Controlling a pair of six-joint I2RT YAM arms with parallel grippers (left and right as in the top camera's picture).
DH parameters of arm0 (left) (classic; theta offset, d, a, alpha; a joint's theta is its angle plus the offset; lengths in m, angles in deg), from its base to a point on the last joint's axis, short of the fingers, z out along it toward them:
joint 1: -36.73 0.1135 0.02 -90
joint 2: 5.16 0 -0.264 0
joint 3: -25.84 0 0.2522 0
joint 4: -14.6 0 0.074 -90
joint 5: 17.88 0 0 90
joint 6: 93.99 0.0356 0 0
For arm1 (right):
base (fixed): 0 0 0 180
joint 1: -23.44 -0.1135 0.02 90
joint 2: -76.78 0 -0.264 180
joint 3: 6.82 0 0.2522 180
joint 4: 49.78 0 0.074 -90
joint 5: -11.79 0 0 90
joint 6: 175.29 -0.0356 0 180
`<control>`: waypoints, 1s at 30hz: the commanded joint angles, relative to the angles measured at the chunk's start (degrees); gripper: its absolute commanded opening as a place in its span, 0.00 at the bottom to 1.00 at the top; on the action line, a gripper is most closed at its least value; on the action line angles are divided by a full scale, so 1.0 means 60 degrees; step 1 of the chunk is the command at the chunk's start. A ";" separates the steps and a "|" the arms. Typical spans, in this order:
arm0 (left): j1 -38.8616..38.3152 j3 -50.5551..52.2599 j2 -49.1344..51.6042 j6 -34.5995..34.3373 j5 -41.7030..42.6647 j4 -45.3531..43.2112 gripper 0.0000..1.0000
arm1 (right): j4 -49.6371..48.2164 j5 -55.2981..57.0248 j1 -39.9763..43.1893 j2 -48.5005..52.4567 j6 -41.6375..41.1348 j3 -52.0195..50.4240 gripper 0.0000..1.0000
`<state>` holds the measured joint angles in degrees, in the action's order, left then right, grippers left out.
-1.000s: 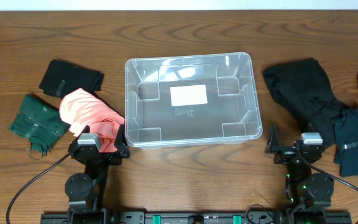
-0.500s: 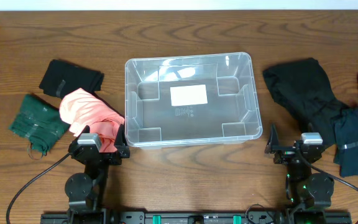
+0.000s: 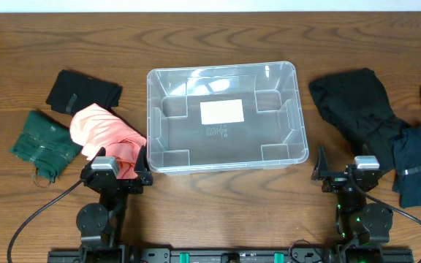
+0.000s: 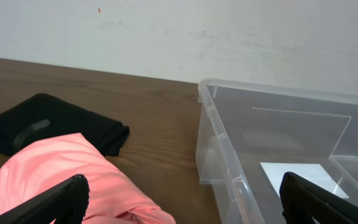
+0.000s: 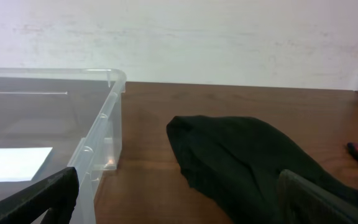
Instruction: Pack container
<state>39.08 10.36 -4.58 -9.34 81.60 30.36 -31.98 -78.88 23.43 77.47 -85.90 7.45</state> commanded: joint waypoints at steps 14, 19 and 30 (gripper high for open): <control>-0.0047 0.0248 -0.0033 0.0015 0.0058 0.0182 0.98 | 0.0018 -0.0040 -0.0073 -0.0051 0.0040 -0.0033 0.99; -0.0047 0.0248 0.0007 0.0015 0.0058 0.0182 0.98 | 0.0018 -0.0036 -0.0073 -0.0051 0.0040 -0.0033 0.99; -0.0047 0.0248 0.0007 0.0015 0.0058 0.0182 0.98 | -0.0142 -0.0142 -0.0073 -0.0051 0.0040 -0.0033 0.99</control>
<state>39.08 10.36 -4.56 -9.34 81.62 30.38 -32.18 -78.94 23.43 77.47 -85.90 7.45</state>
